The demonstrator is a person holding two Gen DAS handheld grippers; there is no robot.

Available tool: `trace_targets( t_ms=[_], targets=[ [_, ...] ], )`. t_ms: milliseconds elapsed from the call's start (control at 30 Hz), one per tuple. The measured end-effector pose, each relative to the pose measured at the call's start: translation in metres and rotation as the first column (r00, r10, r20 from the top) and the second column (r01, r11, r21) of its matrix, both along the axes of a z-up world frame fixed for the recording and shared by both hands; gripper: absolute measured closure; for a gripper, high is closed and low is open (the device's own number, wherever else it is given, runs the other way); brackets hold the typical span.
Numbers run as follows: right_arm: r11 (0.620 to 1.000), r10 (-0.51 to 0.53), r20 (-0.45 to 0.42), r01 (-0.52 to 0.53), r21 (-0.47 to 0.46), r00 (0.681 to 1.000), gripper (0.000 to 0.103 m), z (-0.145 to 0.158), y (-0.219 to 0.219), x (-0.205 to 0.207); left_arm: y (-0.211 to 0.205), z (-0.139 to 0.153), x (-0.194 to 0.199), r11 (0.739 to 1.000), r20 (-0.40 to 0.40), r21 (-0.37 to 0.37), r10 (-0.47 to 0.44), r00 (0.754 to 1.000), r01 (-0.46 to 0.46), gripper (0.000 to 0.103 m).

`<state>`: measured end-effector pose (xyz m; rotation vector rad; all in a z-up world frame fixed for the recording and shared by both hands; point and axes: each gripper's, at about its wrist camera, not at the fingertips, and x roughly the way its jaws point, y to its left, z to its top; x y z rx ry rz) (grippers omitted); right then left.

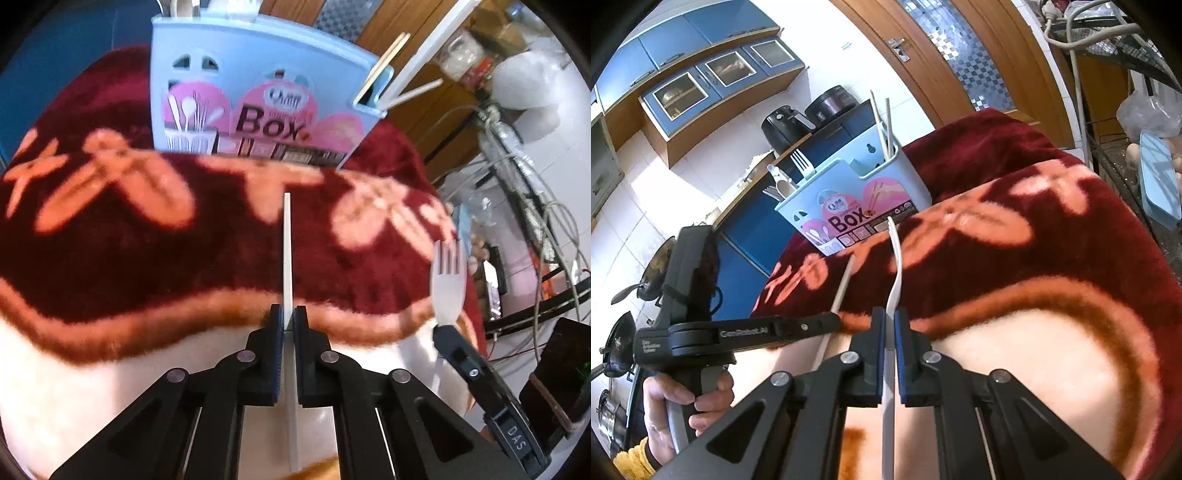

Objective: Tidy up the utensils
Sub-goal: 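Carry the white stick over the holder with the left tool while the right tool carries the white fork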

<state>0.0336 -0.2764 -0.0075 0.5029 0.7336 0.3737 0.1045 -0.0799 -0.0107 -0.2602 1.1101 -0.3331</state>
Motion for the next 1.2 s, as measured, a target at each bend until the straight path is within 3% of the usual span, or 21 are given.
trace_targets(
  t_ms=[200, 400, 833, 1200],
  targets=[
    [1.0, 0.004, 0.015, -0.004, 0.001, 1.0, 0.096, 0.004, 0.004, -0.001, 0.017, 0.011, -0.009, 0.997, 0.082, -0.08, 0.011, 0.997, -0.004, 0.098],
    [1.0, 0.01, 0.061, -0.011, 0.012, 0.998, 0.096, 0.013, 0.009, -0.003, 0.035, 0.028, -0.022, 0.991, 0.218, -0.137, 0.04, 0.975, -0.01, 0.098],
    [1.0, 0.018, 0.198, -0.022, 0.018, 0.98, 0.096, 0.041, 0.019, 0.008, 0.055, 0.076, -0.013, 0.989, 0.464, -0.148, 0.092, 0.881, -0.026, 0.098],
    [1.0, 0.013, 0.231, -0.014, 0.0, 0.973, 0.096, 0.054, 0.021, 0.036, 0.059, 0.108, 0.017, 0.992, 0.575, -0.111, 0.11, 0.81, -0.057, 0.098]
  ],
)
